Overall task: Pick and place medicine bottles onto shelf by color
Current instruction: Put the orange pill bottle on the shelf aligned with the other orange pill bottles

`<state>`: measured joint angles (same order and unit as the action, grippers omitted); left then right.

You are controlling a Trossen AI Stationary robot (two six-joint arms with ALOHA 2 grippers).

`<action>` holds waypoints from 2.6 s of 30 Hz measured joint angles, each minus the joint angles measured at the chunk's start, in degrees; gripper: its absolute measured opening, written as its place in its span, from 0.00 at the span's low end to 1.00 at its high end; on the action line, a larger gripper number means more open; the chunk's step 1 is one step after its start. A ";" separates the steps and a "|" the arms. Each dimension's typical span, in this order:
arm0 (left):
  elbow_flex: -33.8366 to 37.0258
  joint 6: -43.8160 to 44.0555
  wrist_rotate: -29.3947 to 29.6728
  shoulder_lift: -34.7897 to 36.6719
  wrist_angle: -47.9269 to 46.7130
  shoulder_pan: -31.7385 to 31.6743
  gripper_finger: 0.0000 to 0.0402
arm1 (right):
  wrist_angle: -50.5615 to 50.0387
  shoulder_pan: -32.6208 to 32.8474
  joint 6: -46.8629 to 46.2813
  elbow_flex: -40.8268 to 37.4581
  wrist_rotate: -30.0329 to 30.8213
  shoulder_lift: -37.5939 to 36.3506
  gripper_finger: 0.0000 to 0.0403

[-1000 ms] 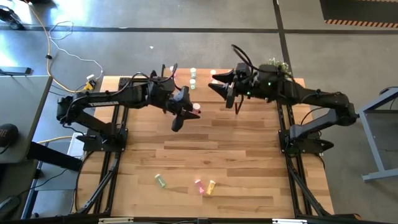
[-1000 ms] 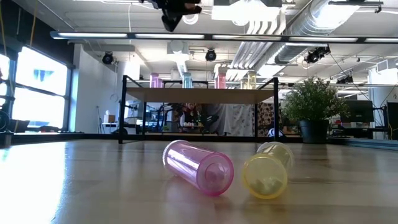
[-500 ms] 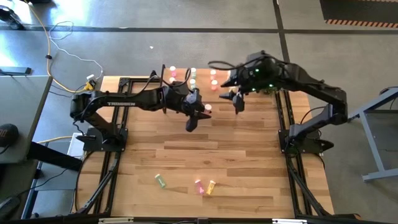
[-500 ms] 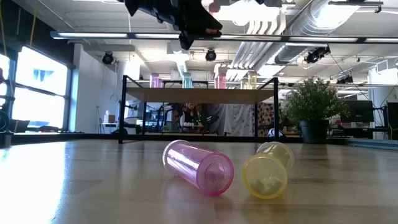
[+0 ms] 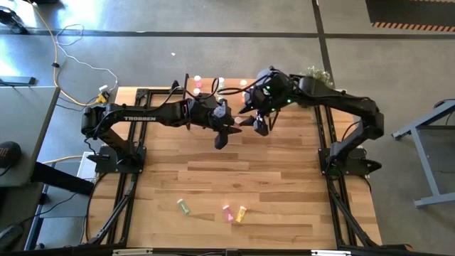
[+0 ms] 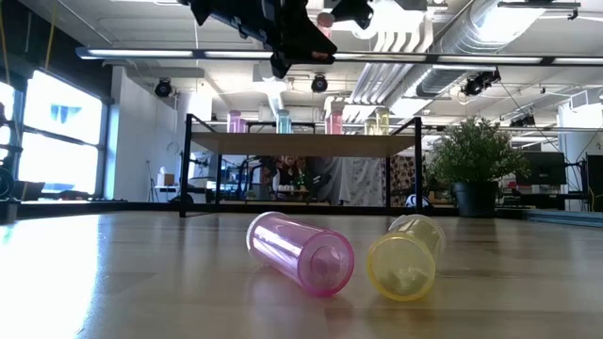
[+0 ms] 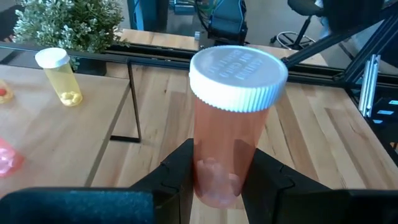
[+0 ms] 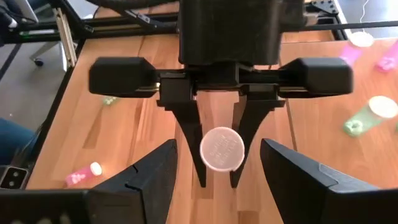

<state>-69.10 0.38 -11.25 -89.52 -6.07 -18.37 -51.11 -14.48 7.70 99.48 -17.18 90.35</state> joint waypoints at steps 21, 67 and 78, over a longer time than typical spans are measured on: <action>0.00 -0.02 0.13 0.02 0.09 0.00 0.23 | 1.01 0.00 0.30 -0.02 -2.52 3.69 0.37; 0.00 3.93 3.59 6.43 -9.14 -0.79 0.59 | -6.11 -1.73 4.84 -0.02 10.55 -2.72 0.26; 0.00 -1.45 11.05 11.64 -9.37 -0.79 0.59 | -4.51 -6.25 -2.22 -0.59 15.67 -7.82 0.26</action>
<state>-69.10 -1.07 -0.20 -77.88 -15.43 -19.16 -55.62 -20.73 5.47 98.89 -1.51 82.53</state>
